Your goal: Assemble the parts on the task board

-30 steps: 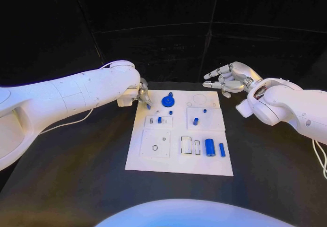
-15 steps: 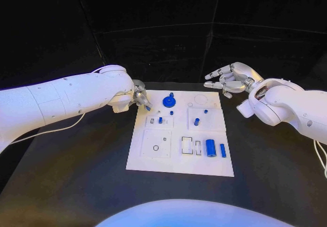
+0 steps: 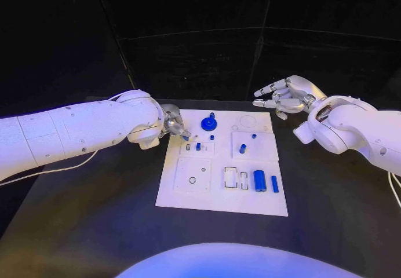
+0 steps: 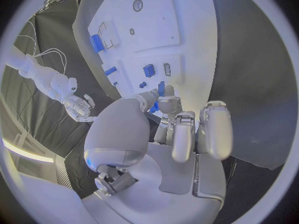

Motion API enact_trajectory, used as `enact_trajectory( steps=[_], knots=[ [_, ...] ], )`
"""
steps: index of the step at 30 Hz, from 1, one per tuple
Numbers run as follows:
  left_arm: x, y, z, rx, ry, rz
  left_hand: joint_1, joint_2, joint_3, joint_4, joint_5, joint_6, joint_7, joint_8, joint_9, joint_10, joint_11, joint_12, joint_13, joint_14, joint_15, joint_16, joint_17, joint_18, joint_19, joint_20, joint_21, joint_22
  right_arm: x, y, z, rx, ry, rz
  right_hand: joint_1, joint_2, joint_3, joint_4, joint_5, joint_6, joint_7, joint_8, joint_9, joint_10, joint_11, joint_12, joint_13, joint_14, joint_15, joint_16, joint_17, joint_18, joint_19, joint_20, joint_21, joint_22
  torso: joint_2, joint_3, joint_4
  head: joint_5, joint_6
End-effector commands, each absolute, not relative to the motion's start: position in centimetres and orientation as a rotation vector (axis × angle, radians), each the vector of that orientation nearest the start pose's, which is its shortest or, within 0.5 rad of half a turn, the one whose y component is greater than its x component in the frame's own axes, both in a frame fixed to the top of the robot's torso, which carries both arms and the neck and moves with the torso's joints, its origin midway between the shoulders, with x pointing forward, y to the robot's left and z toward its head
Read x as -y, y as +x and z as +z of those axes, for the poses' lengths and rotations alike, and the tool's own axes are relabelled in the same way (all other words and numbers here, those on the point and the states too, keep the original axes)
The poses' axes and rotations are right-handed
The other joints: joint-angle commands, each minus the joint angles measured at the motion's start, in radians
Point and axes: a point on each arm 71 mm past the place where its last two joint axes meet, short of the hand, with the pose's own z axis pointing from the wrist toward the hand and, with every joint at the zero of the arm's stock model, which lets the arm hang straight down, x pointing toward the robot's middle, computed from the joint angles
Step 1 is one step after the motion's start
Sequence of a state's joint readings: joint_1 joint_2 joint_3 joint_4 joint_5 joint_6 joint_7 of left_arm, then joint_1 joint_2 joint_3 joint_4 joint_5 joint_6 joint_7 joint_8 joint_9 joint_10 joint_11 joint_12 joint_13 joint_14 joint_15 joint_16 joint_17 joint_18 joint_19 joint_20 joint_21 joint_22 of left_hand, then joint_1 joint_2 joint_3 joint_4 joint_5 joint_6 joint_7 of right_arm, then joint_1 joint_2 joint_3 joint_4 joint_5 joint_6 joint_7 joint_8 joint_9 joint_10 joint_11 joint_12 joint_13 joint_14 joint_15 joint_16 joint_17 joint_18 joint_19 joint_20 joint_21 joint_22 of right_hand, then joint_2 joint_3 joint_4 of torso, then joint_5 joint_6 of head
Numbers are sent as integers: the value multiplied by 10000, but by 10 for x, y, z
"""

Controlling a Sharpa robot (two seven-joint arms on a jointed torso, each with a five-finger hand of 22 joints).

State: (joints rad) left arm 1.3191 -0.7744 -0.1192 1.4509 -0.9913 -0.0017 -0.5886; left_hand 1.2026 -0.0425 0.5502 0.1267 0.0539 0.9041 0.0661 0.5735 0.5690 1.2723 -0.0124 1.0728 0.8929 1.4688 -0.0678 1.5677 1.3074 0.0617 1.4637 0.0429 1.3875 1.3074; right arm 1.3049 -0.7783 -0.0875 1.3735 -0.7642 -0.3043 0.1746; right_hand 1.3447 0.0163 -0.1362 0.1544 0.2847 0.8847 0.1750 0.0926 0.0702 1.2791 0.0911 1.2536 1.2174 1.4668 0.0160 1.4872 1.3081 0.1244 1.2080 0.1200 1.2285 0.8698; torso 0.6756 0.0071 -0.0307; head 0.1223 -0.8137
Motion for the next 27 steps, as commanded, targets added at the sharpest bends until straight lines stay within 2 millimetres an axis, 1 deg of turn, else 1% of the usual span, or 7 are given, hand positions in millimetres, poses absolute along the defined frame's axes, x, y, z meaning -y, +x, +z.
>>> enact_trajectory(
  steps=[1, 5, 7, 11, 21, 27],
  knots=[
    [-212, 502, -198, -21609, -3355, -3549, -97, 26, 1565, -1468, -12, -13, -30, 66, 9, 64, -13, -44, -10, 1020, -54, 31, 2634, -51, 63, -60, -52, 376, 210, 524, -153, -16253, 3337, 10885, -10, 55, -74, 8, 26, 9, 30, 22, -13, -28, 1, 26, 13, 644, -30, -35, 993, 58, -28, 0, -53, 1, 1, 5, -17, 22, 4],
    [-212, 499, -204, -21617, -3161, -3423, -107, 17, 1592, -1475, -12, -14, -32, 78, 16, 63, -15, -53, -24, 1020, -56, 31, 2634, -50, 61, -62, -59, 370, 210, 525, -153, -16256, 3339, 10880, -10, 55, -74, 8, 26, 9, 30, 22, -13, -28, 1, 26, 13, 644, -30, -35, 993, 58, -28, 0, -53, 1, 8, -5, -19, 5, 12],
    [-212, 498, -207, -21680, -3095, -3377, -107, 17, 1592, -1475, -12, -14, -32, 78, 16, 63, -15, -53, -24, 1020, -56, 31, 2634, -50, 61, -62, -59, 370, 210, 525, -153, -16255, 3342, 10876, -10, 55, -74, 8, 26, 9, 30, 22, -13, -28, 1, 26, 13, 644, -30, -35, 993, 58, -28, 0, -53, 1, 11, 2, -22, 12, 9],
    [-211, 495, -210, -21814, -2983, -3335, -123, 1, 1630, -1487, -13, -19, -34, 95, 27, 66, -18, -61, -37, 1020, -59, 31, 2634, -48, 58, -65, -65, 364, 210, 525, -153, -16254, 3343, 10872, -10, 55, -74, 8, 26, 9, 30, 22, -13, -28, 1, 26, 13, 644, -30, -35, 993, 58, -28, 0, -53, 1, 14, 4, -21, 9, 15],
    [-208, 493, -214, -22069, -2721, -3212, -130, -12, 1653, -1497, -13, -23, -35, 105, 33, 69, -19, -62, -39, 1020, -60, 31, 2634, -48, 58, -66, -67, 363, 210, 525, -153, -16258, 3337, 10880, -10, 55, -74, 8, 26, 9, 30, 22, -13, -28, 1, 26, 13, 644, -30, -35, 993, 58, -28, 0, -53, 1, 19, 10, -28, 19, 3],
    [-206, 493, -215, -22206, -2532, -3112, -135, -22, 1665, -1503, -13, -25, -35, 112, 37, 63, -20, -74, -56, 1020, -60, 31, 2634, -45, 54, -67, -76, 354, 210, 525, -153, -16262, 3336, 10882, -10, 55, -74, 8, 26, 9, 30, 22, -13, -28, 1, 26, 13, 644, -30, -35, 993, 58, -28, 0, -53, 1, 18, 7, -20, 16, -11]
  ],
)
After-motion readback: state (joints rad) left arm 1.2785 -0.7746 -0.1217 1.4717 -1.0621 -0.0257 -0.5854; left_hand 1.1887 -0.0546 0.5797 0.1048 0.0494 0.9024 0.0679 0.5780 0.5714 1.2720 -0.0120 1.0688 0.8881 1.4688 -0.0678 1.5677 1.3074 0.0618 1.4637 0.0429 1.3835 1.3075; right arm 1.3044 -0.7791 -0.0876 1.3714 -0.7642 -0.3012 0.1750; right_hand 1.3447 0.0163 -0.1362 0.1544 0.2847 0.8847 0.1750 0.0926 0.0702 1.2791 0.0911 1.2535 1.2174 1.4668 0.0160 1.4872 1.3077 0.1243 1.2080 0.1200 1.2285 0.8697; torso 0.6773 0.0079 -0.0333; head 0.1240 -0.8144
